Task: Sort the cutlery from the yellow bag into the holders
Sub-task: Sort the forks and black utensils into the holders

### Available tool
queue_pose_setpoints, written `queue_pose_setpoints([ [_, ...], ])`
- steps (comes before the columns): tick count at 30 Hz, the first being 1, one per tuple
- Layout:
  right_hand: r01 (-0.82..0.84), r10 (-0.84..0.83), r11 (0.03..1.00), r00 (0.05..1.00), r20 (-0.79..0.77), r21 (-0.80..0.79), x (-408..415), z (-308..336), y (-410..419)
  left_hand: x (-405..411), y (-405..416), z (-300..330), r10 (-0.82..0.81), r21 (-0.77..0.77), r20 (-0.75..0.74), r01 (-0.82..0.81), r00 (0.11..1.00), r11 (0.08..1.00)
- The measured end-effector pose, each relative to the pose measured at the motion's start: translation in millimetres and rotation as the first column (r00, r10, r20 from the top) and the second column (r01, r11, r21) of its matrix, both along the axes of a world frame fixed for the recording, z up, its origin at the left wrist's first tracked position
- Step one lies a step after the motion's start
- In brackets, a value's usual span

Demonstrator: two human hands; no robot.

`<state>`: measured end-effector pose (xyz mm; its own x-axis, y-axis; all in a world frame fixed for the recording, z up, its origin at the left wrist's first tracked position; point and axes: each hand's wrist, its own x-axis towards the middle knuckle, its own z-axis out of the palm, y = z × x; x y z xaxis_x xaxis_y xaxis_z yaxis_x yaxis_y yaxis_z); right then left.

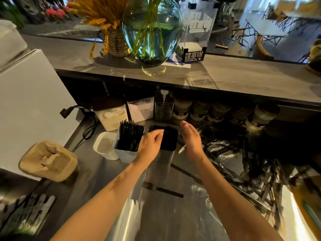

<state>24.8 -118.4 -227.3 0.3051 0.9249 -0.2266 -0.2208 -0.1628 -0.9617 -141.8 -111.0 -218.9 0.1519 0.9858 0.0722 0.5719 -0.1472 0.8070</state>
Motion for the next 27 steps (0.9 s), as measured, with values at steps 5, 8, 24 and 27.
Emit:
queue_pose_setpoints([
  [5,-0.008,0.006,1.0,0.997,-0.073,-0.019,-2.0,0.5,-25.8,16.6,-17.0,-16.6,-0.253,-0.189,-0.394,0.192,0.884,0.963],
  [8,-0.024,0.025,1.0,0.993,-0.112,0.006,-1.7,3.1,-45.2,15.6,-20.5,-10.7,-0.122,-0.151,-0.037,0.115,0.992,0.982],
  [24,-0.353,0.567,0.822,0.589,0.576,-0.447,-20.9,-129.9,-119.1,-3.1,-114.7,-117.3,0.752,-0.589,0.432,-0.476,0.497,0.653],
  [27,-0.34,0.612,0.786,0.306,0.729,-0.517,-29.4,-140.8,-121.8,-6.5,-123.9,-132.8,0.783,-0.657,0.431,-0.439,0.449,0.613],
])
